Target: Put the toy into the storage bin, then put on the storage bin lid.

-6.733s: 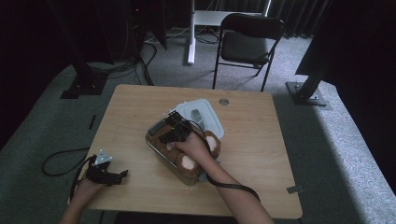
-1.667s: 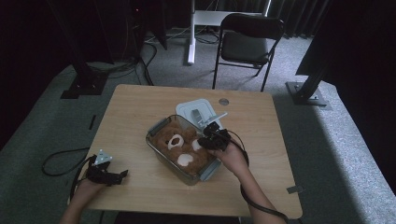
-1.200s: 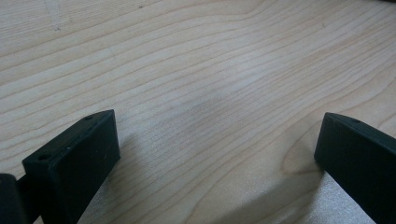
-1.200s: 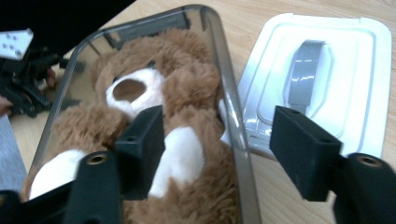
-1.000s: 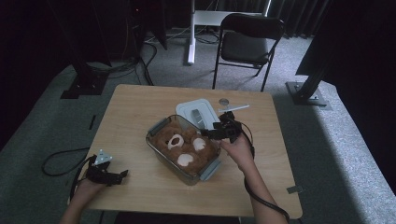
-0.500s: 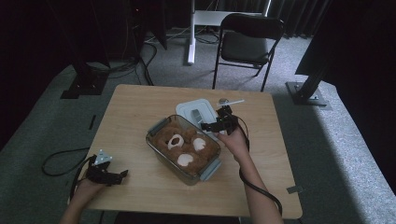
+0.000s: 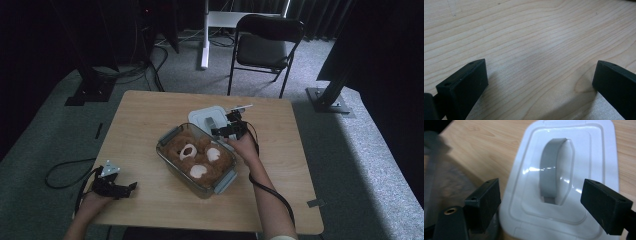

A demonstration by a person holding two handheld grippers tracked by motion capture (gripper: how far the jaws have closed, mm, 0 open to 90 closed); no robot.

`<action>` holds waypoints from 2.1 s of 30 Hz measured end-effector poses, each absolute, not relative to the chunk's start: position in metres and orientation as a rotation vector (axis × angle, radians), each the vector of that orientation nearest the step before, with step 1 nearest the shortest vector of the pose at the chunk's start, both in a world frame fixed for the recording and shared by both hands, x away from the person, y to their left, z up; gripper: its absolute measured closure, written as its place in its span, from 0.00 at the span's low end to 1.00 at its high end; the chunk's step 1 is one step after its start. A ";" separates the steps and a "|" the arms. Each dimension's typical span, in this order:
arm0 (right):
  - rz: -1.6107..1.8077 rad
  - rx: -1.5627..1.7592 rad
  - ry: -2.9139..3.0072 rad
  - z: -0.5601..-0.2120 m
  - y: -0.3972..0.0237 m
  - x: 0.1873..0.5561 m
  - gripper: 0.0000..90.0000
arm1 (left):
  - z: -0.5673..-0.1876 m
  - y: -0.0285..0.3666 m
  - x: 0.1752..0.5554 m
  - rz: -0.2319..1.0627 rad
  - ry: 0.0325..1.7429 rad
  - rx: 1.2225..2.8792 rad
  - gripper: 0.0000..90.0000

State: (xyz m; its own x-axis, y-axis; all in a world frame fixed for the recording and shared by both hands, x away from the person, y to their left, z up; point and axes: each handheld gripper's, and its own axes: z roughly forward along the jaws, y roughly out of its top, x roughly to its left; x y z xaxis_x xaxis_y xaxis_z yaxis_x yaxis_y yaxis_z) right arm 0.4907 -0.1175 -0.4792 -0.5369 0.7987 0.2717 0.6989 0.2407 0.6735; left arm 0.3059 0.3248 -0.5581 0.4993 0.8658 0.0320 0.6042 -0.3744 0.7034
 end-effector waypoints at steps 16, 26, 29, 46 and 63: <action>1.071 1.448 2.427 -0.505 -0.091 0.532 0.20 | -0.558 0.325 0.306 0.536 1.198 2.113 0.01; 1.010 1.467 2.459 -0.521 -0.079 0.546 0.30 | -0.558 0.325 0.305 0.536 1.199 2.112 0.01; 1.010 1.459 2.456 -0.521 -0.077 0.547 0.38 | -0.558 0.325 0.305 0.537 1.199 2.114 0.00; 1.007 1.455 2.478 -0.510 -0.095 0.538 0.76 | -0.558 0.325 0.305 0.538 1.201 2.112 0.01; 1.135 1.455 2.335 -0.458 -0.160 0.509 0.77 | -0.558 0.325 0.305 0.538 1.201 2.112 0.01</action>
State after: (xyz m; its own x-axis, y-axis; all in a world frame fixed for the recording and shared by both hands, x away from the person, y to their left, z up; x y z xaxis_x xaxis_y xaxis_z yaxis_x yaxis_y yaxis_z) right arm 0.5092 -0.1596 -0.4581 -0.5116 0.8246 0.2415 0.6992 0.2362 0.6748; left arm 0.3049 0.3247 -0.5582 0.4980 0.8665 0.0357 0.6038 -0.3760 0.7029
